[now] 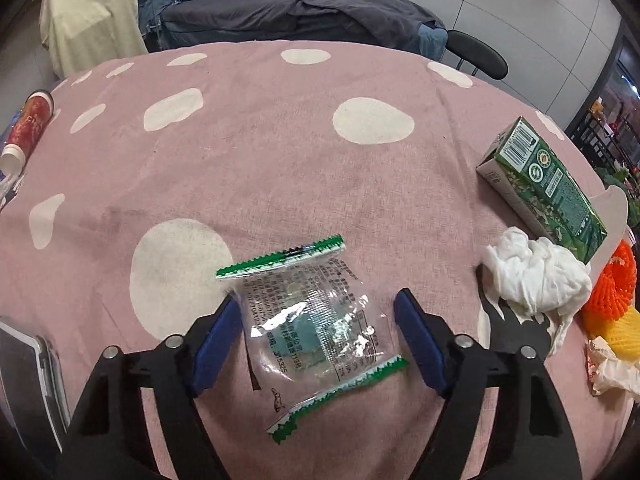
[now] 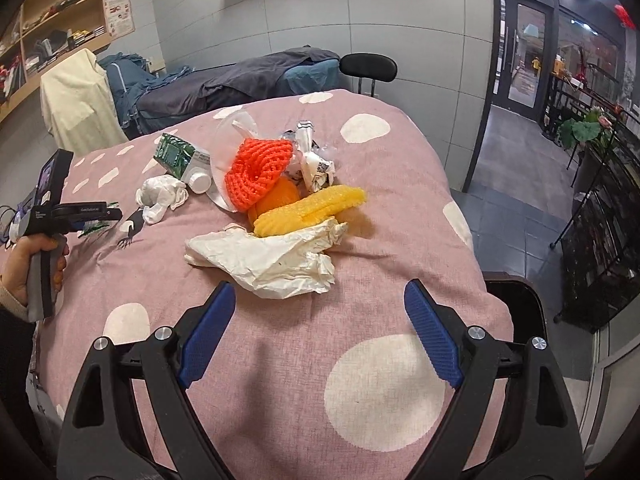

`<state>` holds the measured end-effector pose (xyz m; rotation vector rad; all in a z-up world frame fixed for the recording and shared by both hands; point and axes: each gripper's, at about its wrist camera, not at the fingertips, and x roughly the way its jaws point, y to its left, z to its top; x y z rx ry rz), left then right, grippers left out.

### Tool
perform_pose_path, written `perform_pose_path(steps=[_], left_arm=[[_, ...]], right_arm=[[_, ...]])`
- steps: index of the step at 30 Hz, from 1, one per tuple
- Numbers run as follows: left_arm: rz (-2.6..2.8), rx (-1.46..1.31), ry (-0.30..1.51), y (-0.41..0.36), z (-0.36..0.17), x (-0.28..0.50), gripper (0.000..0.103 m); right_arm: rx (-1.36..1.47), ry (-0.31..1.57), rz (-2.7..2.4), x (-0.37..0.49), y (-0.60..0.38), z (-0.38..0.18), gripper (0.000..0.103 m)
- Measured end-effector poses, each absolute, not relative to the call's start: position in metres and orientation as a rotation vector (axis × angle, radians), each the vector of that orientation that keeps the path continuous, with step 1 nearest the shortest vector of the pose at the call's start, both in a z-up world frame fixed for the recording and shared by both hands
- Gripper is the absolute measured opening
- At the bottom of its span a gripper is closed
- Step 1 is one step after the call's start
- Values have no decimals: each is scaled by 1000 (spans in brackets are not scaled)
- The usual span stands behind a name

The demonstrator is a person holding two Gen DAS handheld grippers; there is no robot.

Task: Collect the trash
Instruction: 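Grasp the clear snack wrapper with the left tool while the right tool grasps the paper bag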

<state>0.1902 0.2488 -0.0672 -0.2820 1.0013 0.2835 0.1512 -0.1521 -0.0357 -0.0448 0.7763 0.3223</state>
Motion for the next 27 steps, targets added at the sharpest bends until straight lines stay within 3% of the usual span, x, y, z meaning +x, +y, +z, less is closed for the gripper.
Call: perform_pose_path(steps=[4,8,11,13,16,18,27], left_arm=[[270,-297,994,251,-64,189,51],[260,-301,988,251,-63,183,46],[249,-317,980,250,-61,177,45],[236,-330,965,247,-57,170,45],[223,-340,935,242,-51,159,45],[216,-330,913,236,-44,153,45],[110,-284,813,188,-10,133,45]], right_arm=[[-122,753,384,151,-132,-33,86],[-276,691,429,150,-103,-33,85],[-366,696,416,158,-87,-40,65],[-379,710,414,164,-84,-42,45],[-363,727,437,167,-85,-42,23],[-348,731,453,165,-87,-41,15],[-224,721,508,142,-108,-24,7]])
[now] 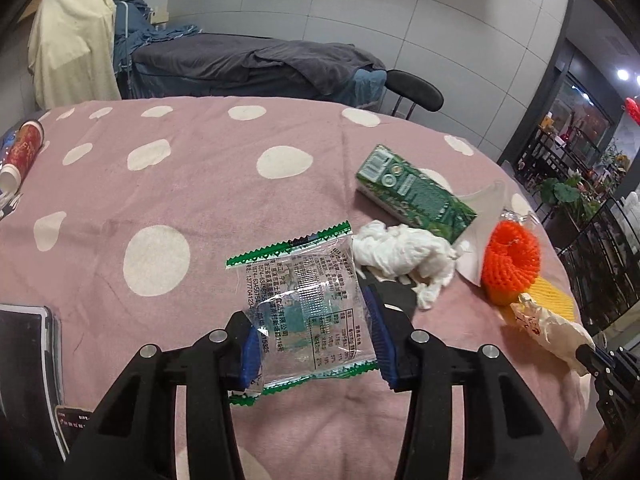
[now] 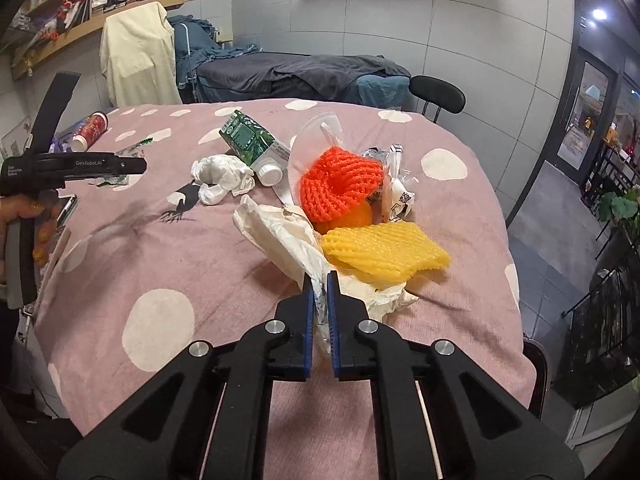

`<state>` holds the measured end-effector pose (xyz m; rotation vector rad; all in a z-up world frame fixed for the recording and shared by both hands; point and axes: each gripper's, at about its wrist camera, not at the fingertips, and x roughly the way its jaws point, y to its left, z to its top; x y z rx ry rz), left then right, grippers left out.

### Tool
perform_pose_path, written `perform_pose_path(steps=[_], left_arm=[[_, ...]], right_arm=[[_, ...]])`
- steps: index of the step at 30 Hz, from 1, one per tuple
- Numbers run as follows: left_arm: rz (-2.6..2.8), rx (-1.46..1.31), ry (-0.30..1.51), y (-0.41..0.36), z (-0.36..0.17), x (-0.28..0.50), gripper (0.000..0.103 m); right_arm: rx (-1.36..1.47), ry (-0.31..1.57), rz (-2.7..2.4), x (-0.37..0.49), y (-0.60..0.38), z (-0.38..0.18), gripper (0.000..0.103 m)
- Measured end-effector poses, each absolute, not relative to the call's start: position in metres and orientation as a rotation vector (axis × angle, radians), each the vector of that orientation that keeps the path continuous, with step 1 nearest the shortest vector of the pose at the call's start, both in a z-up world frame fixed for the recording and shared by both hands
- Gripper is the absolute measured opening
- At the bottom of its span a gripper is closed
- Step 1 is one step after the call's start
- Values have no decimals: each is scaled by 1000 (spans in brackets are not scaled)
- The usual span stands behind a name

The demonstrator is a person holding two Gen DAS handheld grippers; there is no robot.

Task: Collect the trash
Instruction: 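Grasp the clear snack wrapper with the left tool while the right tool grasps the paper bag, then carry the paper bag to the bin and open the right tool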

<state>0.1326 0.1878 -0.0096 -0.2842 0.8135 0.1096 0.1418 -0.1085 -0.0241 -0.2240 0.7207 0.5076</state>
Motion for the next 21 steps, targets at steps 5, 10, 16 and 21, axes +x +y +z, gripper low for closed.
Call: perform_pose_path(steps=[5,10,16,21], left_arm=[[38,-241,776,151,0,122,45],[-40,-203,756,111,5,114,45],[-118,-178,728,72,13,107,45],[-198,-147,716,37,15,104,45]], right_arm=[[-155,709,525,125,-125,-11,6],[-73,688,547,107,-145,4,6],[-26,617,500,90,-171,27,6],[11,575,419,84,-199,39,6]])
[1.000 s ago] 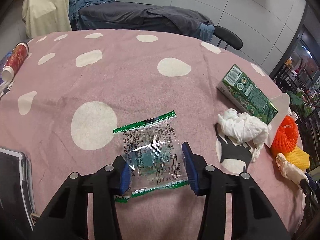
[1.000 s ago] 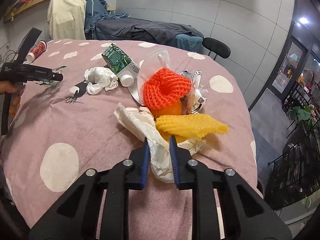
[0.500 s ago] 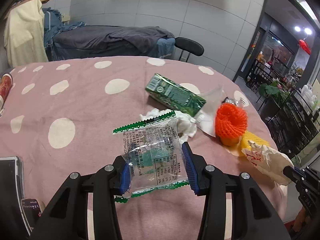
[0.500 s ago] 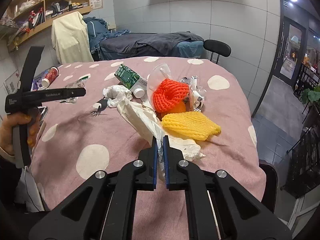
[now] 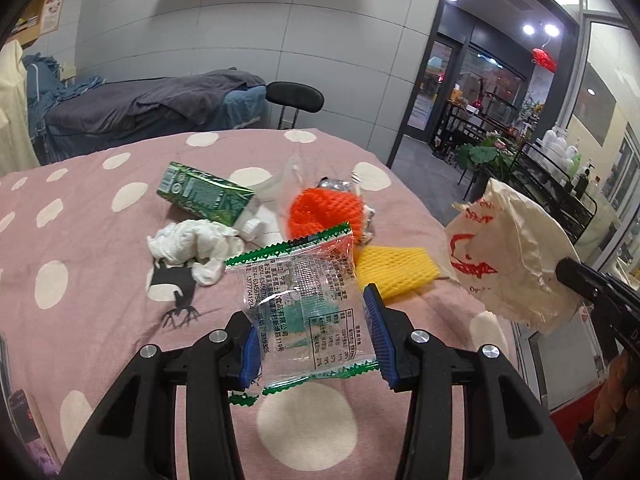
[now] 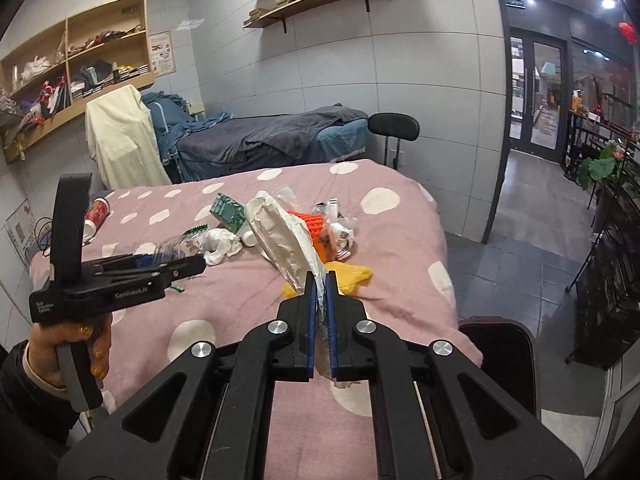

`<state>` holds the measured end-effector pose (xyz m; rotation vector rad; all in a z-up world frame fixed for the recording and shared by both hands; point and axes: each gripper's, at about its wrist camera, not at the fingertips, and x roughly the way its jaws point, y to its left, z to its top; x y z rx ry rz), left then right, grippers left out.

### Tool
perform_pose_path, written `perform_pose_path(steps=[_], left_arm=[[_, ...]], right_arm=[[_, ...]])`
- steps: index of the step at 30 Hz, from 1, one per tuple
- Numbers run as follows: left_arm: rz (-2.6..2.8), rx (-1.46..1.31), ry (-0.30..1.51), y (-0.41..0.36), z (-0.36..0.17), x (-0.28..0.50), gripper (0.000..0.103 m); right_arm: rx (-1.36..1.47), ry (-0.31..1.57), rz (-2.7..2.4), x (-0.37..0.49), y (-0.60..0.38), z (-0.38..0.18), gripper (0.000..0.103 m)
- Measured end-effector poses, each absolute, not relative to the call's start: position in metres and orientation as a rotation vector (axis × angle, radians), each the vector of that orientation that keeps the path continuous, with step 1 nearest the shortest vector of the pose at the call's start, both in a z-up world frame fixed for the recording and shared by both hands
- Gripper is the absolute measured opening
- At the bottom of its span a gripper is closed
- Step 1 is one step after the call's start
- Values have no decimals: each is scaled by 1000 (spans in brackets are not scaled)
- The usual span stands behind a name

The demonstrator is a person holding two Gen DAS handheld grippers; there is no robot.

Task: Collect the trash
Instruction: 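Carry the paper bag to the bin and open the right tool, then lower the snack wrapper into the bin and open the left tool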

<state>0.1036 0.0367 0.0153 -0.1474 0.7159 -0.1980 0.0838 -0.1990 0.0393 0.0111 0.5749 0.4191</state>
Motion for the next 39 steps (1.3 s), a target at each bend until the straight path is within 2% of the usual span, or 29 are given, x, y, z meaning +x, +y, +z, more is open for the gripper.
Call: perform_pose_path(steps=[14,24,33,35,36,37,39], left_arm=[[-441,-42,690,-67,19,107,45],[-530,8,707,-113,14,117,45],[-588,50,730,-144,9,121,45],[-598,57,738,-149,8,121,45],[-605,57,745,-152,6,122,45],[-611,56,752,-154,5,122,45],[-621,58,764,-160,2,123,45]], right_arm=[[146,610,4,104,-322,9,6],[167,820,-183,150,-372,-92,6],[143,924,-286,179,-391,-166,7],[178,957,-292,182,-397,-178,15],[195,964,-297,183,-400,-181,30],[210,964,-306,181,-402,-184,55],[211,940,-342,175,-402,-183,83]])
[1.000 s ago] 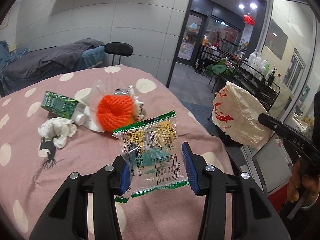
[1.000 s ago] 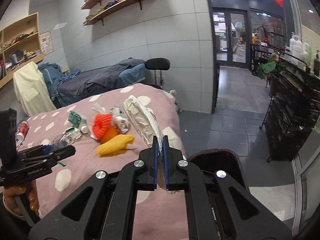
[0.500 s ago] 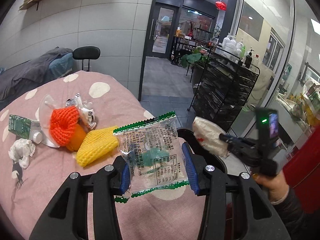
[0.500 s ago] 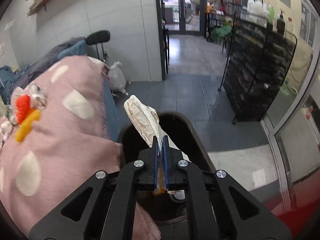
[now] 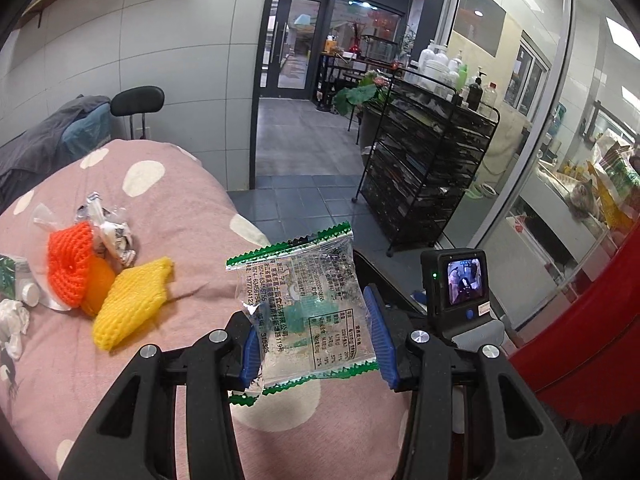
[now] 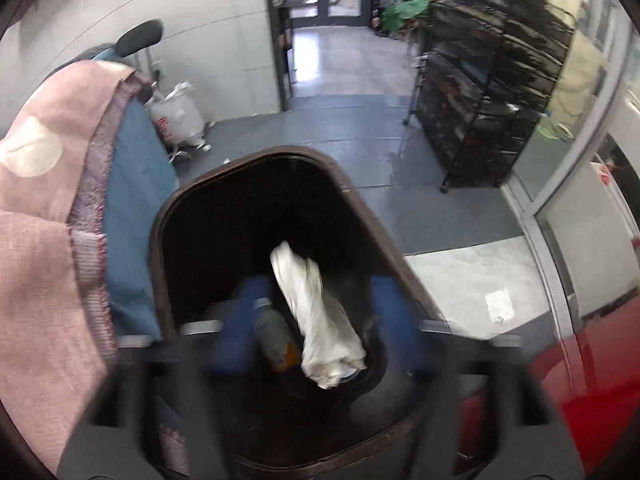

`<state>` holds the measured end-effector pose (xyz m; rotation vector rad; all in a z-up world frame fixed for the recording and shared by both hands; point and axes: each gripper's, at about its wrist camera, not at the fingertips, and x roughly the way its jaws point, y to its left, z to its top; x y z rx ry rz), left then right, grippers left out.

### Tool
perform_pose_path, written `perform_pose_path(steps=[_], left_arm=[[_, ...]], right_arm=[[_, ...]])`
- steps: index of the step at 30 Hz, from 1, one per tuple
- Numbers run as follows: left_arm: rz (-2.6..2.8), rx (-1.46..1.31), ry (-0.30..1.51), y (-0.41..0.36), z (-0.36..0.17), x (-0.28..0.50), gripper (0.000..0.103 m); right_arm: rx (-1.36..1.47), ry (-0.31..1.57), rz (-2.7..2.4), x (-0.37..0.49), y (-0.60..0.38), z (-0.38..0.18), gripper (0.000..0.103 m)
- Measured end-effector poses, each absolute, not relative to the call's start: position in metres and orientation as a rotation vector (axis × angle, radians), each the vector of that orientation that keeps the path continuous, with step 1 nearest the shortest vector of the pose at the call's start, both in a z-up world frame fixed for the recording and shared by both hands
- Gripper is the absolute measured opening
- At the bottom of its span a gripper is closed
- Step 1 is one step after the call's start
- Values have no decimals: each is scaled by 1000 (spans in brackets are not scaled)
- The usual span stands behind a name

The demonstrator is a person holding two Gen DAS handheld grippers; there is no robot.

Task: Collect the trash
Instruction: 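Lower the snack wrapper into the bin and open the left tool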

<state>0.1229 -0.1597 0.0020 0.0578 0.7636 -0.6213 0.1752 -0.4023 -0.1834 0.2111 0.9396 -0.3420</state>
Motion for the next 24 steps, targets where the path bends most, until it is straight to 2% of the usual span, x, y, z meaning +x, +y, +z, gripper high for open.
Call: perform_pose_path(steps=[5,24], left_arm=[[-661,65,792,-178,-3,125,45],[-795,164,980,-277,-48,153,45]], right_arm=[[159,929,-380,162,-404,-179,83],[293,874,-511,98,-460,-141,87]])
